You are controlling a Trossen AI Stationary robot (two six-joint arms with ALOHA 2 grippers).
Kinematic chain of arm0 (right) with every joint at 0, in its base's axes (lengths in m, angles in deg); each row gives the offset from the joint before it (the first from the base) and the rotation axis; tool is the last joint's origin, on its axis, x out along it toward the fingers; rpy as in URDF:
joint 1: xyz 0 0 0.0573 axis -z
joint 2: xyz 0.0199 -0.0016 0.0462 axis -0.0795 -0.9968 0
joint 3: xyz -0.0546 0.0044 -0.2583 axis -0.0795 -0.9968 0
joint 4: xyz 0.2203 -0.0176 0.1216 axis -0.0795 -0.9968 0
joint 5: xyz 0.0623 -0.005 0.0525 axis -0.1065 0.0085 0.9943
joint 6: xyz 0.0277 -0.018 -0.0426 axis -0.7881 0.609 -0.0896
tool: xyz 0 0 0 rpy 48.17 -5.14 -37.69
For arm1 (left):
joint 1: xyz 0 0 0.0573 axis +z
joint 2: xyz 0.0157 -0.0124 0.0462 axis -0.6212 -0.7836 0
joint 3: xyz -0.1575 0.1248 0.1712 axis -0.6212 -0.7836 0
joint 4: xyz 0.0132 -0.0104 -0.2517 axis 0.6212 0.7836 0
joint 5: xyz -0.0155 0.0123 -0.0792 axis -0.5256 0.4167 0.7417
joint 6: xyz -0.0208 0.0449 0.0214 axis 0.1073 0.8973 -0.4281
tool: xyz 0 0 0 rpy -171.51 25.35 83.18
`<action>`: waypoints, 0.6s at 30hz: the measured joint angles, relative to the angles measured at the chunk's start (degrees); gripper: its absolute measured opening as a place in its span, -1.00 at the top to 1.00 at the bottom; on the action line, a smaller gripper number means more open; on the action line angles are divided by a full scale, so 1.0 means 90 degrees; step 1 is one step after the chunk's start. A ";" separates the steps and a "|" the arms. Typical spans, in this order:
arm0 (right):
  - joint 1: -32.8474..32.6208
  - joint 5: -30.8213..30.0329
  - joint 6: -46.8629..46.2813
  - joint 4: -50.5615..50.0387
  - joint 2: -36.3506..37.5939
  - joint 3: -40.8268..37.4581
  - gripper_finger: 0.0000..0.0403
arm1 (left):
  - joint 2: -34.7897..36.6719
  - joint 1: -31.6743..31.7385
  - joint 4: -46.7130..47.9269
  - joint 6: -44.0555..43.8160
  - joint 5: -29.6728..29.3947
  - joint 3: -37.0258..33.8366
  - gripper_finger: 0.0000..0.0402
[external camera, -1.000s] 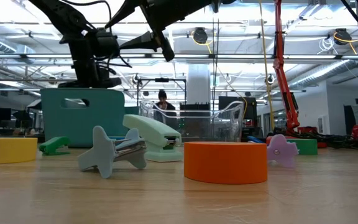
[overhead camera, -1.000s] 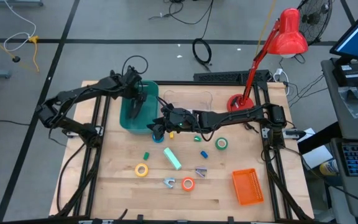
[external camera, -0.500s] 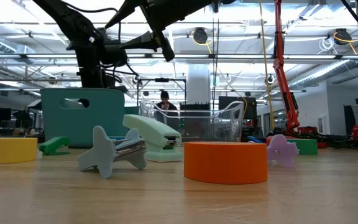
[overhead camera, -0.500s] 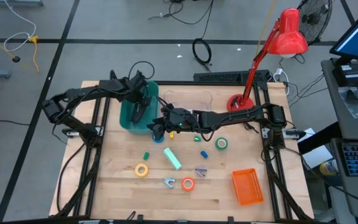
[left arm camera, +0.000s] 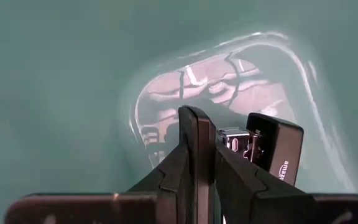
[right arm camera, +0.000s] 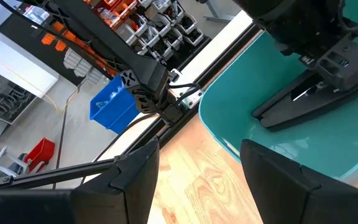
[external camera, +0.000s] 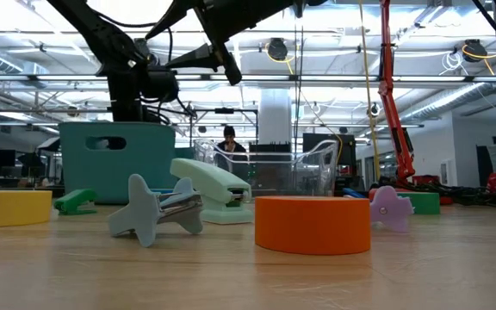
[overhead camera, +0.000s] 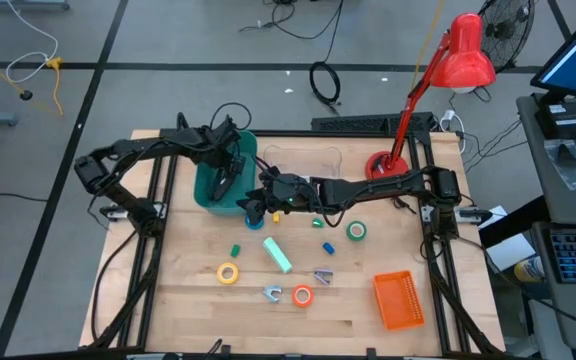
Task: Pick and place Stapler, Stapler remover, tape
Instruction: Put the black stapler into the green bin, then put the light green stapler into the green bin
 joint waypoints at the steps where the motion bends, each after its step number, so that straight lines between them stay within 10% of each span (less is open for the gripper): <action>1: 0.0000 -0.0002 0.0000 -0.0001 0.0000 0.0000 -0.09 | 0.0003 0.0000 -0.0016 0.0002 0.0000 0.0000 0.64; 18: -0.0002 0.0000 0.0025 0.0000 0.0000 0.0000 -0.09 | 0.0510 0.0128 0.0018 0.0130 0.1047 0.0168 0.09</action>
